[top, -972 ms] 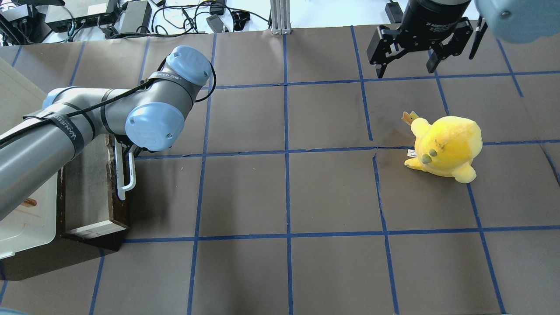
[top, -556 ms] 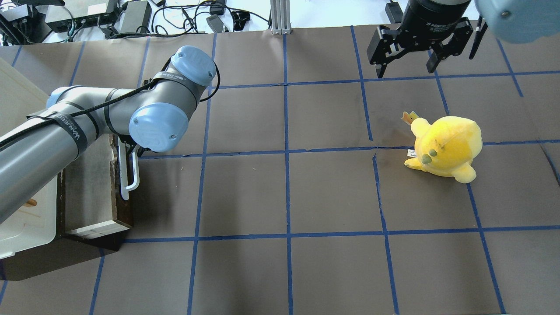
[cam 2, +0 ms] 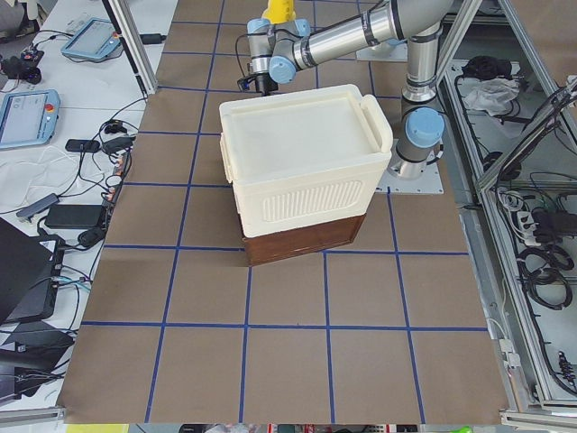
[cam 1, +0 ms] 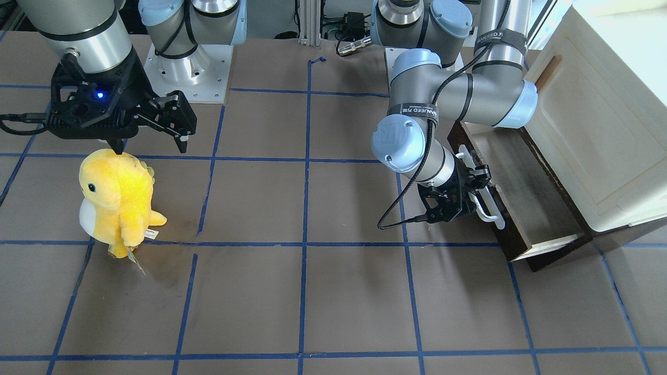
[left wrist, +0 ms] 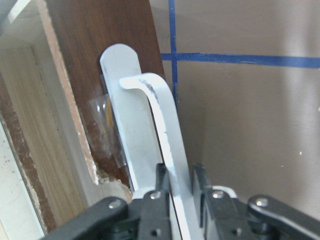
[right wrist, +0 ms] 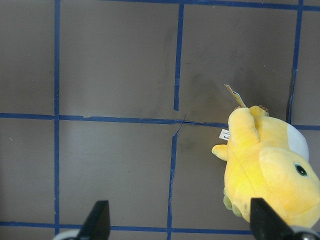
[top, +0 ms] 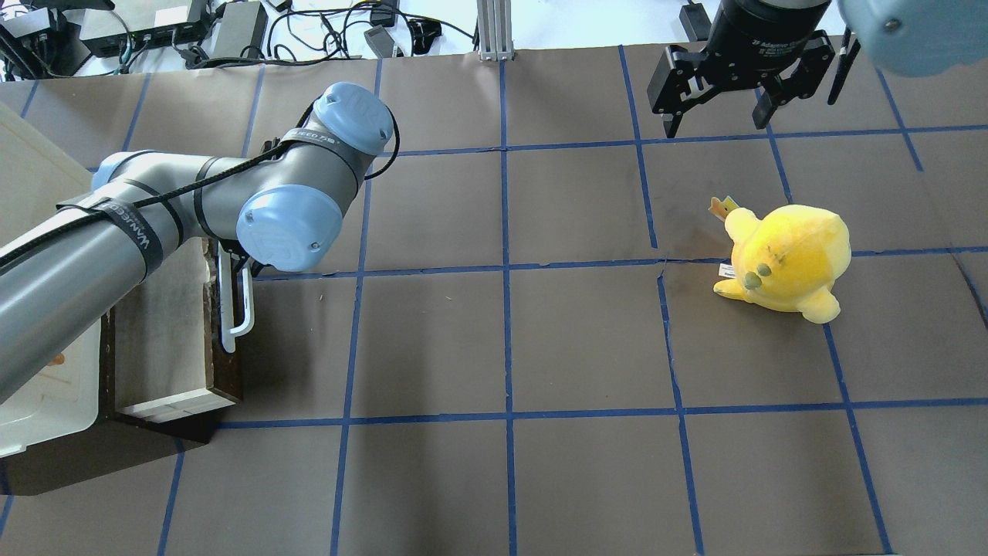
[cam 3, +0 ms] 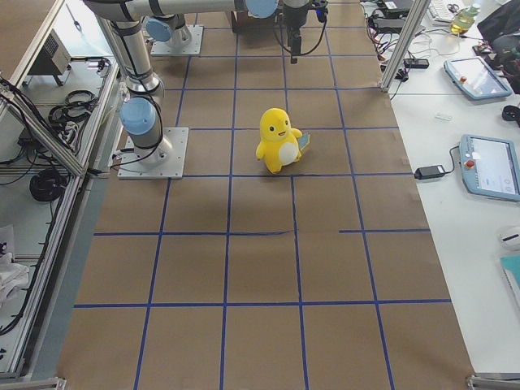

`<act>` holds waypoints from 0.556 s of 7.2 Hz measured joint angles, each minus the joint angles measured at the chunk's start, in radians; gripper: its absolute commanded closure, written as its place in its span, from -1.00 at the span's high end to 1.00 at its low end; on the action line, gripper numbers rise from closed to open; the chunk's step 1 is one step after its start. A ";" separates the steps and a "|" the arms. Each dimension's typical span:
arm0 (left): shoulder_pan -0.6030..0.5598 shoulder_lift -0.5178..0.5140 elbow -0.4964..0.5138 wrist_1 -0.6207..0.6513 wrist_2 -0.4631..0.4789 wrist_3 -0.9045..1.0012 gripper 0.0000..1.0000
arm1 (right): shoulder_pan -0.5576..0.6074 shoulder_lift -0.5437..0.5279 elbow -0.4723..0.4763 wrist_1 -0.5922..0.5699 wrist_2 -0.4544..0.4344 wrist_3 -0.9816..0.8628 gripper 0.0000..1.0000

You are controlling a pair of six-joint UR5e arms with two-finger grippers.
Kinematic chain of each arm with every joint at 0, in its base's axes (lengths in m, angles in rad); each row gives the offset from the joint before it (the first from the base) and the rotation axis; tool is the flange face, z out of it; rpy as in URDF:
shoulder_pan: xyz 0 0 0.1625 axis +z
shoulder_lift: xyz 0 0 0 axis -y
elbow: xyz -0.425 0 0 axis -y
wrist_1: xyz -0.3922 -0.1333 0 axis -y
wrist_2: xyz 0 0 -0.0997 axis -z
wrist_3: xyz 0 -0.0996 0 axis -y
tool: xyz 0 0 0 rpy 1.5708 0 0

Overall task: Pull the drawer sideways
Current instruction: 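Pull the drawer farther out with the left gripper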

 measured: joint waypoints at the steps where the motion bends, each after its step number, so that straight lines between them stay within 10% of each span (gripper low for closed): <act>1: 0.006 -0.001 -0.002 -0.001 0.004 0.008 0.14 | 0.000 0.000 0.000 0.000 0.000 0.000 1.00; 4: 0.019 -0.002 0.001 0.000 0.007 0.039 0.23 | 0.000 0.000 0.000 0.000 0.000 0.000 1.00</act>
